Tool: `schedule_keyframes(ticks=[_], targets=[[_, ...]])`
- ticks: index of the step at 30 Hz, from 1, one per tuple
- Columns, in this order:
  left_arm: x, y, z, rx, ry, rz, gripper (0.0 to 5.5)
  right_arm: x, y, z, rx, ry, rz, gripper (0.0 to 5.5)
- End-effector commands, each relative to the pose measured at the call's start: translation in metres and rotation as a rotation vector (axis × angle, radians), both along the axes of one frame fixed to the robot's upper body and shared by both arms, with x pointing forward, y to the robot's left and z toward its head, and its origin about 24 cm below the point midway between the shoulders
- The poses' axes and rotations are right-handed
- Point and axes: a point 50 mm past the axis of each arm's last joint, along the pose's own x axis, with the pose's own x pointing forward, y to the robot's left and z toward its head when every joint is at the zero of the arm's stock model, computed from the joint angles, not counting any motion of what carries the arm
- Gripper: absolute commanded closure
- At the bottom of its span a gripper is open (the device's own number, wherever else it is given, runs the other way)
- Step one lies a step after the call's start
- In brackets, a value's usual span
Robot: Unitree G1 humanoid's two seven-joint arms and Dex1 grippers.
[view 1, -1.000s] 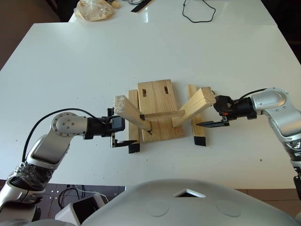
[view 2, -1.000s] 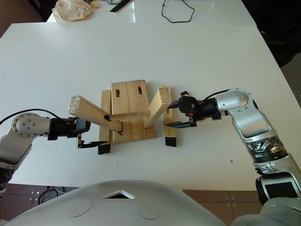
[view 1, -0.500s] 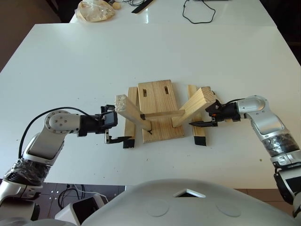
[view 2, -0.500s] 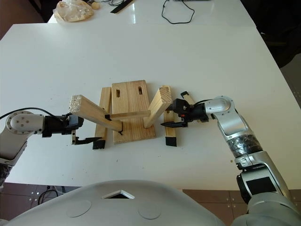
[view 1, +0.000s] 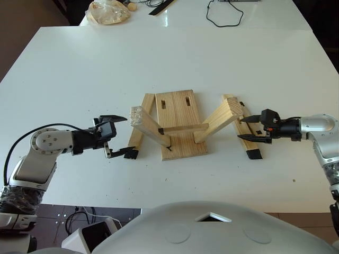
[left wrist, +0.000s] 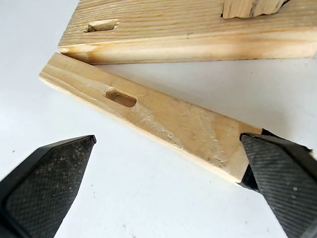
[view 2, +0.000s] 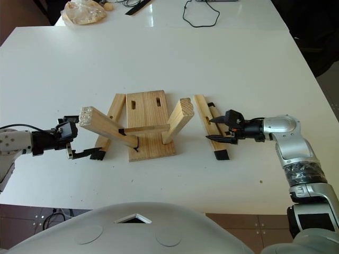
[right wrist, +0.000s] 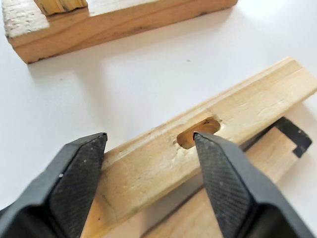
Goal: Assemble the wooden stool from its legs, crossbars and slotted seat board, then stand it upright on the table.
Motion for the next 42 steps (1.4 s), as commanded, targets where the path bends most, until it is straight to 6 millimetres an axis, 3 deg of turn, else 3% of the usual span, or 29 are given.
schedule_keyframes(ticks=[1,7,10,16,19,22,28,36,42], targets=[[-0.021,0.025,-0.026,0.142,0.161,0.067,0.10,-0.017,-0.018,-0.017,-0.065,0.092,-0.080,2.30],[-0.021,0.032,-0.023,0.147,0.160,0.082,0.10,-0.022,-0.027,-0.013,-0.068,0.083,-0.121,2.30],[-0.018,0.024,-0.014,0.062,0.159,0.086,0.10,-0.021,-0.025,-0.008,-0.056,0.065,-0.116,2.30],[0.001,0.001,0.029,-0.211,0.105,0.118,0.10,-0.020,-0.004,0.012,-0.004,0.002,-0.043,2.30],[0.009,-0.006,0.048,-0.260,0.065,0.112,0.10,-0.023,0.010,0.024,0.014,-0.025,0.017,2.30],[0.012,-0.012,0.055,-0.246,0.047,0.078,0.10,-0.028,0.023,0.034,0.020,-0.041,0.084,2.30],[0.016,-0.032,0.049,-0.235,0.028,0.036,0.10,-0.043,0.049,0.039,0.041,-0.024,0.215,2.30],[0.001,-0.086,0.026,-0.348,0.064,-0.007,0.10,-0.077,0.071,0.004,-0.019,0.103,0.380,2.30],[-0.010,-0.117,0.021,-0.326,0.083,-0.153,0.10,-0.073,0.080,0.001,0.015,0.095,0.358,2.30]])
